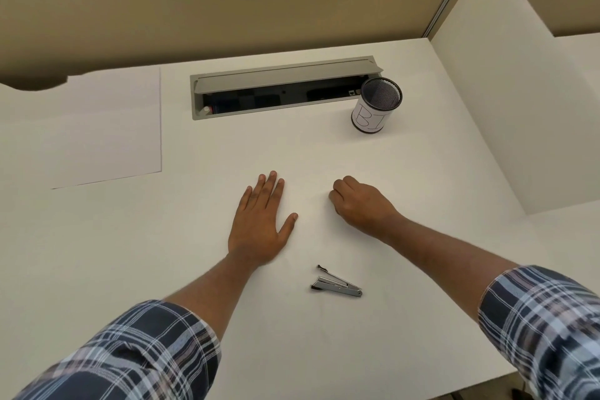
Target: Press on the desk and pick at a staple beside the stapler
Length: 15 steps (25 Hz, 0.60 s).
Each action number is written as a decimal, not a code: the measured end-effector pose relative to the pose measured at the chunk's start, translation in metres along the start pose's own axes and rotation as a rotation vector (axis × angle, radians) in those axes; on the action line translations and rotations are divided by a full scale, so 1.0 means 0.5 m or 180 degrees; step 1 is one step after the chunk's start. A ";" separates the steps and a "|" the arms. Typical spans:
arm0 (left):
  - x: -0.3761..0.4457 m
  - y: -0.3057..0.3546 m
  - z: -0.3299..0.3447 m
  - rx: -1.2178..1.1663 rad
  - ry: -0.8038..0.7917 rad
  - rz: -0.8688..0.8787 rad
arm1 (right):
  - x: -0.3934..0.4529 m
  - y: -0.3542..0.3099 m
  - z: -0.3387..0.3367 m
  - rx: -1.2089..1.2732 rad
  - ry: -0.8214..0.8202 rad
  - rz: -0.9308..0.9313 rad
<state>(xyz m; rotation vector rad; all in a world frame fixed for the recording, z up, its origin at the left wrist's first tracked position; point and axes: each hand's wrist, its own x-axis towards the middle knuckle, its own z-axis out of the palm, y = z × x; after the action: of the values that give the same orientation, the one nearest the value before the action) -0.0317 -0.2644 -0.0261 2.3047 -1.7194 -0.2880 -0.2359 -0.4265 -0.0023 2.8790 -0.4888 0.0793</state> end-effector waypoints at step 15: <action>-0.001 -0.002 0.000 0.0010 -0.0028 -0.0020 | -0.077 -0.078 0.008 0.1406 0.0414 0.1624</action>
<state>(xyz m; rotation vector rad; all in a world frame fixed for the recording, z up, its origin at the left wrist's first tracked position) -0.0312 -0.2635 -0.0266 2.3148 -1.7181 -0.2973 -0.2594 -0.3794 -0.0178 3.0425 -1.3100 0.5100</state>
